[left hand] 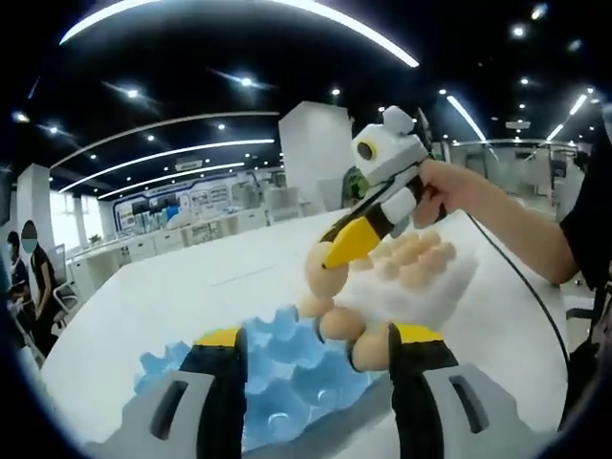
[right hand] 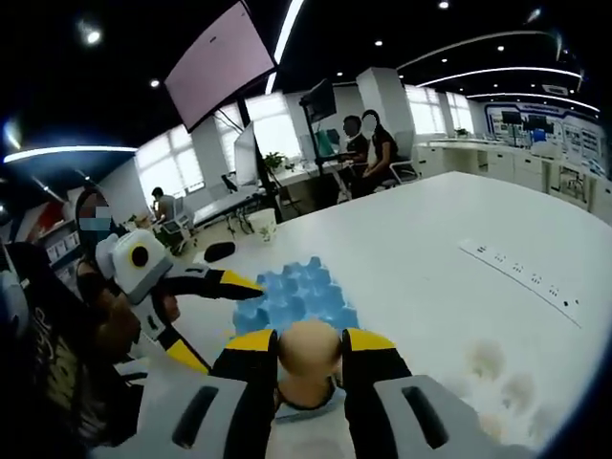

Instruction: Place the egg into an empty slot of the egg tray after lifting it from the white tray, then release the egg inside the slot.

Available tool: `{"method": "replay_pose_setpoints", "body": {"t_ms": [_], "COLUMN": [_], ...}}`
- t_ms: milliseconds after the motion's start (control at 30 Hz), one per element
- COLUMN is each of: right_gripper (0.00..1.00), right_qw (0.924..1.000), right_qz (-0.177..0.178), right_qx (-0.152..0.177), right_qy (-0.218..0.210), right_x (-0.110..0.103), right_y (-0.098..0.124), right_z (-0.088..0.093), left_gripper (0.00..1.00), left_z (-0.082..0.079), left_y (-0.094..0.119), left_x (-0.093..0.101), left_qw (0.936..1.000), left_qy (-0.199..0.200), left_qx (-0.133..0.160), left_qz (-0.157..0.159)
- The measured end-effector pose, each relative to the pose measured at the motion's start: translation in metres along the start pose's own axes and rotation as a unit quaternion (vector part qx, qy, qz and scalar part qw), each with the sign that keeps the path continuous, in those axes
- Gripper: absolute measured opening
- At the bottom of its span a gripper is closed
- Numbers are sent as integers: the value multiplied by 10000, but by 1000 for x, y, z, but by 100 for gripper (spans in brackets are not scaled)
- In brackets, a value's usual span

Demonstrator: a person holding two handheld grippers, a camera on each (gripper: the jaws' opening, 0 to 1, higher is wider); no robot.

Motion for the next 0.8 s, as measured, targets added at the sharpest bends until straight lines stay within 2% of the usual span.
{"method": "replay_pose_setpoints", "body": {"t_ms": [133, 200, 267, 400, 467, 633, 800], "right_gripper": [28, 28, 28, 28, 28, 28, 28], "right_qw": [9999, 9999, 9998, 9996, 9995, 9992, 9987], "right_qz": [-100, -161, -168, -258, -290, -374, -487], "right_qx": [6, -28, -53, -67, -60, -32, -47], "right_qy": [-18, -40, -44, -85, -87, -105, -138], "right_x": [-5, -8, -10, -14, -16, -21, -28], "right_y": [-5, -8, -11, -12, -12, -14, -18], "right_z": [0, 2, 4, 5, 5, 4, 5], "left_gripper": [55, 46, 36, 37, 37, 37, 31], "left_z": [-2, -7, -9, -10, -9, -7, -7], "left_y": [-8, -12, -13, -18, -20, -21, -23], "left_x": [1, 3, 4, 11, 14, 12, 15], "left_qw": [9999, 9990, 9982, 9980, 9978, 9982, 9980], "left_qy": [-57, -279, -420, -409, -474, -403, -486], "left_qx": [89, 296, 364, 433, 378, 380, 333], "left_qz": [-75, -176, -242, -224, -264, -232, -225]}}
Point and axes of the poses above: the point that each gripper's makers call its tool centre point, and the gripper's own axes: y roughly backward along the fingers, x roughly to its right, z roughly out of its underside, the point moved 8 cm from there along y, roughly backward along the fingers
